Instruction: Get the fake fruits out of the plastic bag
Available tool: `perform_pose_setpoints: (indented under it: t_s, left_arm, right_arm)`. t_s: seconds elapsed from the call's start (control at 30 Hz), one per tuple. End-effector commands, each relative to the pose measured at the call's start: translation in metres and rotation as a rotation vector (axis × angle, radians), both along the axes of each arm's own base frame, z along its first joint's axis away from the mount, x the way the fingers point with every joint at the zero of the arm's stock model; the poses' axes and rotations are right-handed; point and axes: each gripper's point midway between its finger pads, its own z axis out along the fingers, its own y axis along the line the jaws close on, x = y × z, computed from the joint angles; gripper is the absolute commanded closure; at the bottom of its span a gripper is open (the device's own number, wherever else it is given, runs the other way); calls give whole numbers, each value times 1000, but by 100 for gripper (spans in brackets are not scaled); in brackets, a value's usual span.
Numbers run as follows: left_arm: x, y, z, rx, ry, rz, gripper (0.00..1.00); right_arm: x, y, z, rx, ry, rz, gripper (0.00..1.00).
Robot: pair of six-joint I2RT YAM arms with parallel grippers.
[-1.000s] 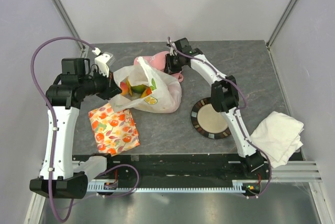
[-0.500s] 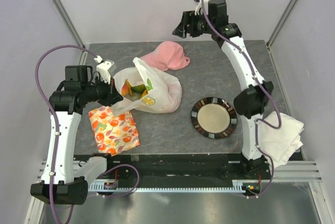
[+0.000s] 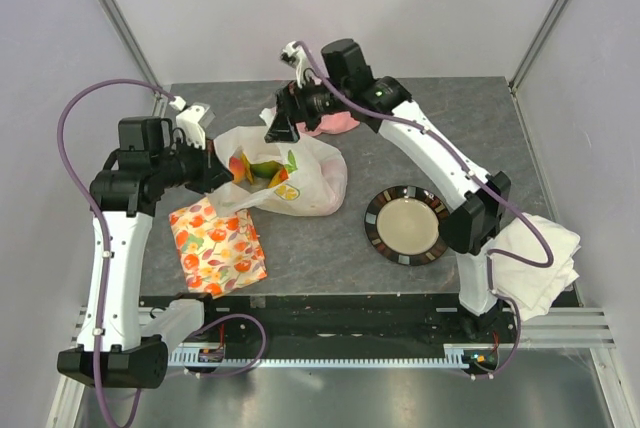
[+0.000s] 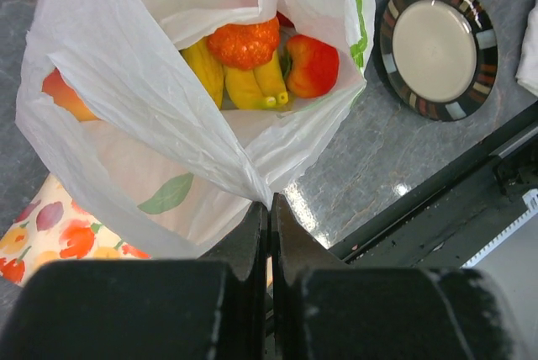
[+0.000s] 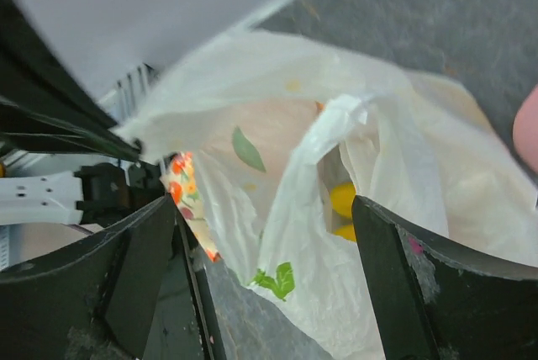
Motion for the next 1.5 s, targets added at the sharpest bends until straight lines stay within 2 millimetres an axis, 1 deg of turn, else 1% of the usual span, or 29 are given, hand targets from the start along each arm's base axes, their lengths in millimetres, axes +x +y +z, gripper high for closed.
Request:
perform_pose_setpoints:
  t_s: [0.0, 0.13, 0.17, 0.23, 0.27, 0.33, 0.37, 0.4, 0.43, 0.47, 0.5, 0.53, 0.6, 0.63, 0.73, 0.8, 0.9, 0.93, 0.97, 1.0, 1.03, 1.07, 1.1, 1.13, 1.23, 1.33, 1.37, 1.43, 1.47]
  left_arm:
    - [4, -4, 32, -59, -67, 31, 98]
    - [2, -7, 32, -79, -62, 23, 99]
    - [1, -7, 30, -82, -58, 24, 98]
    - [8, -7, 30, -82, -68, 33, 99]
    - [15, -6, 31, -84, -70, 43, 98]
    - [37, -5, 41, -83, -117, 52, 98]
    - [60, -5, 44, -83, -114, 51, 99]
    - [74, -5, 49, -83, -127, 51, 98]
    - [91, -6, 70, -105, -164, 61, 98]
    - [112, -8, 61, -119, -118, 66, 98]
    - [123, -9, 66, -129, -121, 66, 99]
    - [131, -11, 91, -144, -185, 58, 98]
    - [143, -13, 107, -162, -223, 54, 98]
    - [144, -12, 127, -164, -274, 54, 98]
    - [136, -14, 145, -166, -324, 36, 98]
    - [113, -18, 153, -166, -358, -12, 98]
    - [80, -25, 114, -170, -261, -71, 98]
    - [58, -28, 91, -182, -200, -83, 98]
    - [45, -29, 77, -172, -179, -105, 98]
    - [30, -31, 58, -183, -114, -112, 98]
    - [8, -34, 31, -204, -47, -128, 99]
    - [-3, -36, 17, -216, -4, -131, 98]
    - [-14, -37, 5, -227, 39, -136, 99]
    - [-25, -40, -14, -248, 104, -136, 98]
    - [-41, -41, -31, -271, 157, -118, 98]
    - [-39, -38, -36, -253, 138, -92, 99]
    - [-37, -37, -37, -254, 137, -87, 99]
    - [-31, -38, -32, -259, 122, -92, 99]
    - [-29, -39, -29, -262, 117, -96, 98]
  right_arm:
    - [15, -5, -36, -133, -20, -119, 7]
    - [23, 2, -53, -186, -43, -165, 14]
    - [27, 1, -56, -204, -53, -186, 29]
    - [41, -4, -56, -235, -95, -253, 49]
    - [49, -7, -45, -233, -138, -283, 74]
    - [75, -21, -32, -253, -234, -359, 92]
    - [88, -25, -12, -231, -304, -380, 100]
    - [105, -34, -11, -237, -342, -400, 100]
    - [116, -36, 0, -213, -384, -423, 100]
    - [125, -41, 13, -195, -423, -448, 100]
    - [133, -49, 22, -191, -460, -474, 100]
    - [139, -53, 40, -155, -506, -507, 100]
    - [135, -65, 69, -110, -558, -533, 100]
    - [134, -69, 86, -85, -616, -540, 100]
    - [113, -86, 101, -82, -679, -536, 100]
    - [93, -99, 86, -111, -646, -518, 100]
    - [56, -118, 31, -188, -504, -483, 100]
    - [43, -126, 7, -226, -439, -475, 100]
    - [18, -140, -31, -272, -339, -466, 98]
    - [1, -145, -50, -289, -285, -446, 96]
    - [-15, -154, -72, -326, -226, -432, 88]
    - [-37, -168, -96, -360, -177, -422, 82]
    - [-48, -173, -105, -372, -144, -419, 76]
    - [-61, -178, -113, -393, -115, -395, 59]
    - [-72, -187, -111, -441, -144, -345, 36]
    - [-59, -179, -65, -400, -247, -328, 31]
    - [-57, -167, -31, -329, -295, -297, 30]
    - [-60, -153, 18, -235, -380, -243, 27]
    - [-63, -145, 29, -211, -403, -211, 26]
